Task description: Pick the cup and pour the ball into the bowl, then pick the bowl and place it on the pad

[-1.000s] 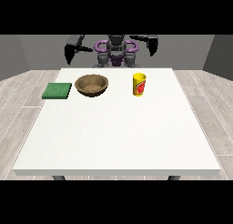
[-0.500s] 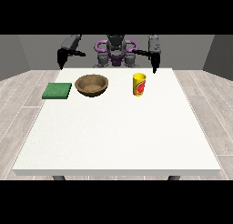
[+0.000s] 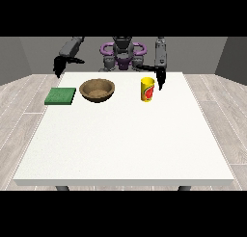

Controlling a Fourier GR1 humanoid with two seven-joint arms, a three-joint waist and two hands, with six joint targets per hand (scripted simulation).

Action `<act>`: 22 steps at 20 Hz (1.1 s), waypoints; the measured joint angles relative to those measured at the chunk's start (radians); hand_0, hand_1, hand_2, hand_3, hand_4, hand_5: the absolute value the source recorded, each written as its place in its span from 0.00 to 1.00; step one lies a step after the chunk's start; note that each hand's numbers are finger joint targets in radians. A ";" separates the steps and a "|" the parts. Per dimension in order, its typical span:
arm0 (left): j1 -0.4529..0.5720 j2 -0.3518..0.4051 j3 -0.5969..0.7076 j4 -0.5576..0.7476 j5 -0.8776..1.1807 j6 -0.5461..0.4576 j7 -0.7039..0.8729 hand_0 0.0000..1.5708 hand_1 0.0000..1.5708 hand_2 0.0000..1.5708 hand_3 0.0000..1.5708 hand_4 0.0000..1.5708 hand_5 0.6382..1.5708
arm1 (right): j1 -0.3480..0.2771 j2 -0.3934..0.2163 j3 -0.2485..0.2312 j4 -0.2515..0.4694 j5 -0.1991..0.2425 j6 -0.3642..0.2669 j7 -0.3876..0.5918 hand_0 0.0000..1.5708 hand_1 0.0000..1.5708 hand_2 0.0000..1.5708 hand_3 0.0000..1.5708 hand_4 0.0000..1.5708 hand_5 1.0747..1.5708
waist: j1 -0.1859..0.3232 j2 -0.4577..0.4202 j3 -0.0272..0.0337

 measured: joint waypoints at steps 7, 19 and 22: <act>-0.082 0.007 0.054 0.186 0.015 0.006 -0.138 0.00 0.00 0.00 0.00 0.00 0.62 | -0.027 -0.045 -0.030 0.060 -0.016 0.049 -0.049 0.00 0.00 0.00 0.00 0.00 0.98 | -0.021 0.045 -0.0001; -0.131 0.037 0.058 0.323 -0.152 0.327 -0.256 0.85 0.85 1.00 1.00 0.56 0.93 | -0.073 -0.120 -0.071 0.093 -0.065 0.131 -0.065 0.00 0.00 0.00 0.00 0.00 0.97 | -0.096 0.100 0.0050; -0.161 0.035 0.058 0.345 -0.176 0.384 -0.235 0.86 0.86 1.00 1.00 0.58 0.94 | -0.073 -0.152 -0.089 0.120 -0.073 0.158 -0.075 0.00 0.00 0.00 0.00 0.00 0.97 | -0.106 0.095 0.0056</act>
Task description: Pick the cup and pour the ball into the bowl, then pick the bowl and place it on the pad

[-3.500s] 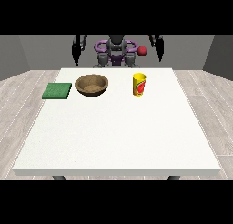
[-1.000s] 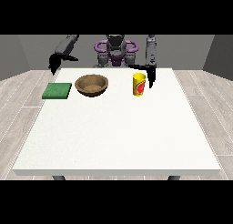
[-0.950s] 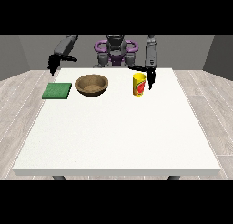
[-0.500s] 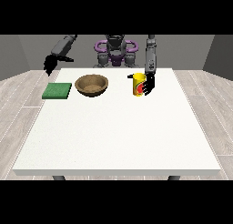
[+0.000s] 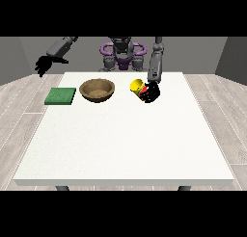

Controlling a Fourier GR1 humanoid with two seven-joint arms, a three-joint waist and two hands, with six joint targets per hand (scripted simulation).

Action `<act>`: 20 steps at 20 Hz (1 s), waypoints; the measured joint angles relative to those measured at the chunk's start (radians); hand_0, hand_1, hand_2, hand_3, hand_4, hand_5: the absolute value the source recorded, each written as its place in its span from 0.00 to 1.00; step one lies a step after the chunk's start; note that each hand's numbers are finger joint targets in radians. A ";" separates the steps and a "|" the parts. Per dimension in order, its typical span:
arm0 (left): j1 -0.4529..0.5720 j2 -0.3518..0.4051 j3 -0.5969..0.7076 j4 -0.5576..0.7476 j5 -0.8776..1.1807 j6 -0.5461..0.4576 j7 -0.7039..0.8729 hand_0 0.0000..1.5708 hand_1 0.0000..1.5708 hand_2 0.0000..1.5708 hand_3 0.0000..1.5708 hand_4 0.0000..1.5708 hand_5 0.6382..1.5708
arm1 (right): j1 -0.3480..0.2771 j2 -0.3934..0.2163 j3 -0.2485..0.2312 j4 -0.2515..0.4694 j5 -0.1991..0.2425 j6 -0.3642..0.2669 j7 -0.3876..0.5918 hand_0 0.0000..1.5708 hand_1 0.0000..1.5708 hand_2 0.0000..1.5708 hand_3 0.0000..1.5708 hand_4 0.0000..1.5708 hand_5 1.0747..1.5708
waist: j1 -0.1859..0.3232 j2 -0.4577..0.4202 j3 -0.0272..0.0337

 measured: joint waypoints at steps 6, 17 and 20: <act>-0.020 -0.003 -0.119 -0.005 -0.149 0.070 0.186 0.88 0.88 1.00 1.00 0.65 0.96 | 0.004 -0.047 -0.040 0.156 0.004 0.013 0.003 0.00 0.00 0.05 0.00 0.00 0.98 | 0.071 -0.139 -0.0021; -0.097 -0.053 -0.383 -0.039 -0.502 0.074 0.621 0.87 0.87 1.00 1.00 0.71 1.00 | 0.078 -0.068 -0.075 0.368 0.041 -0.012 -0.045 0.00 0.00 0.03 0.00 0.00 0.97 | 0.218 -0.351 -0.0032; -0.091 -0.072 -0.420 -0.068 -0.572 0.066 0.691 0.87 0.87 1.00 1.00 0.68 1.00 | 0.085 -0.072 -0.080 0.405 0.043 -0.008 -0.067 0.00 0.00 0.00 0.00 0.00 0.97 | 0.234 -0.361 -0.0040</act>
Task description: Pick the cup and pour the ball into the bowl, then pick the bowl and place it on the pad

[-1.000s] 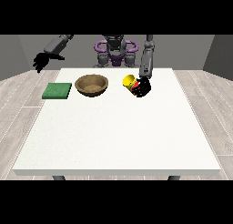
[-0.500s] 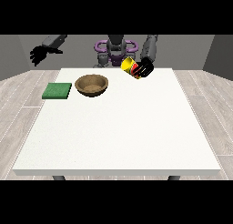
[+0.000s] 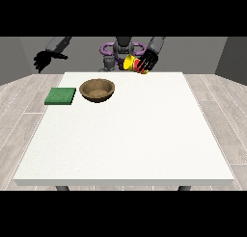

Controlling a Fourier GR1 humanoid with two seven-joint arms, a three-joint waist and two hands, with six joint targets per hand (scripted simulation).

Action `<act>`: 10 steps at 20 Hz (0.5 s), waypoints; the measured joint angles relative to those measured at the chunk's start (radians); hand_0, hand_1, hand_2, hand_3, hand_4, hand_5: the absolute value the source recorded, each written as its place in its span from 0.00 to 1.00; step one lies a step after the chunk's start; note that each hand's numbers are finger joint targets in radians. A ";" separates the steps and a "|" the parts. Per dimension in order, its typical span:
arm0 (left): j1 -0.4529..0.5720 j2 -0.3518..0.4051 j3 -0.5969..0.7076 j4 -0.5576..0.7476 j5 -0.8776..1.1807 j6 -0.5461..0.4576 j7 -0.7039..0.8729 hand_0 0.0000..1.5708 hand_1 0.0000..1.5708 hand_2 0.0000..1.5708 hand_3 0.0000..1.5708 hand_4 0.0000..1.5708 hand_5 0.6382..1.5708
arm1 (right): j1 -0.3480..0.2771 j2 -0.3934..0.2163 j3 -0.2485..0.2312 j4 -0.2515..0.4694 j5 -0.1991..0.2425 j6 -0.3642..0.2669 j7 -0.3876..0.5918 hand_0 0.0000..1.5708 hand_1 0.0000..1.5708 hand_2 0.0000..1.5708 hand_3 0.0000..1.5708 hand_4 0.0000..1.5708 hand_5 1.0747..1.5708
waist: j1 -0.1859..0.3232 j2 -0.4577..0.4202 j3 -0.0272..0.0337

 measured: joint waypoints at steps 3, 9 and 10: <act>-0.010 -0.017 -0.039 -0.021 -0.080 -0.006 0.064 0.81 0.81 1.00 1.00 0.64 1.00 | 0.003 -0.016 -0.009 0.038 -0.002 0.023 -0.036 0.00 0.00 0.00 0.00 0.00 0.96 | 0.010 0.009 -0.0001; -0.046 -0.037 -0.132 -0.043 -0.228 -0.052 0.218 0.43 0.43 1.00 0.98 0.57 1.00 | 0.000 -0.033 -0.003 0.080 0.011 0.038 -0.053 0.00 0.00 0.00 0.00 0.00 0.96 | -0.006 -0.005 -0.0001; -0.061 -0.040 -0.151 -0.045 -0.251 -0.060 0.251 0.37 0.37 1.00 0.98 0.56 1.00 | -0.019 -0.035 -0.003 0.083 0.010 0.034 -0.042 0.00 0.00 0.00 0.00 0.00 0.95 | -0.011 -0.001 0.0000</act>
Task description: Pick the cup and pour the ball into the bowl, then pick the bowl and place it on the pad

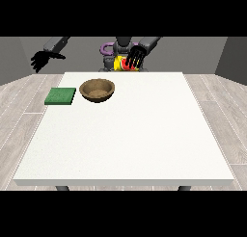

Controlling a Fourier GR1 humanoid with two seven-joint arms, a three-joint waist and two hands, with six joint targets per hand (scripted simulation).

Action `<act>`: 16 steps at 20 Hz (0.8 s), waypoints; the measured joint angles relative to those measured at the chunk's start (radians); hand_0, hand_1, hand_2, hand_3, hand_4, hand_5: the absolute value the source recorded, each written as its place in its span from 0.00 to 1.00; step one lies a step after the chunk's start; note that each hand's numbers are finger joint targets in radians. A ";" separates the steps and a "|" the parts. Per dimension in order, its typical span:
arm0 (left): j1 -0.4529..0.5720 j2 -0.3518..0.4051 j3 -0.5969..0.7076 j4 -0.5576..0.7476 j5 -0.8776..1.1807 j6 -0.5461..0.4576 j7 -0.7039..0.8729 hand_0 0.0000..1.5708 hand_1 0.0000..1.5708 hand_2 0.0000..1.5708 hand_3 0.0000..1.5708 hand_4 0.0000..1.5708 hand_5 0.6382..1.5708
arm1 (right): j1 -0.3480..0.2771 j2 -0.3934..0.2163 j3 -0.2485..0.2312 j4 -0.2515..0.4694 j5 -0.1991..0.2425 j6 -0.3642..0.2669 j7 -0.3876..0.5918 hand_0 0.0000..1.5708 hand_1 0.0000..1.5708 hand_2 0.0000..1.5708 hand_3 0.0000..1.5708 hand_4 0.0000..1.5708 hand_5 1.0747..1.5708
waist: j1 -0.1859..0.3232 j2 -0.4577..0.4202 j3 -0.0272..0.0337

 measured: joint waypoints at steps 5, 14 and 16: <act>-0.022 -0.008 -0.103 -0.026 -0.109 -0.025 0.120 0.33 0.33 1.00 1.00 0.54 1.00 | -0.072 -0.006 0.009 0.016 0.009 -0.027 0.027 0.00 0.00 0.00 0.09 0.00 0.92 | -0.003 0.022 -0.0004; -0.066 -0.011 -0.244 -0.057 -0.282 -0.110 0.239 0.00 0.00 1.00 1.00 0.56 0.98 | -0.172 0.031 0.036 0.024 0.023 -0.079 0.049 0.00 0.00 0.00 0.14 0.00 0.91 | -0.019 0.066 -0.0010; -0.053 -0.011 -0.298 -0.066 -0.319 -0.125 0.269 0.20 0.20 1.00 1.00 0.61 0.96 | -0.190 0.037 0.043 0.027 0.025 -0.075 0.050 0.00 0.00 0.00 0.16 0.00 0.91 | -0.030 0.079 -0.0007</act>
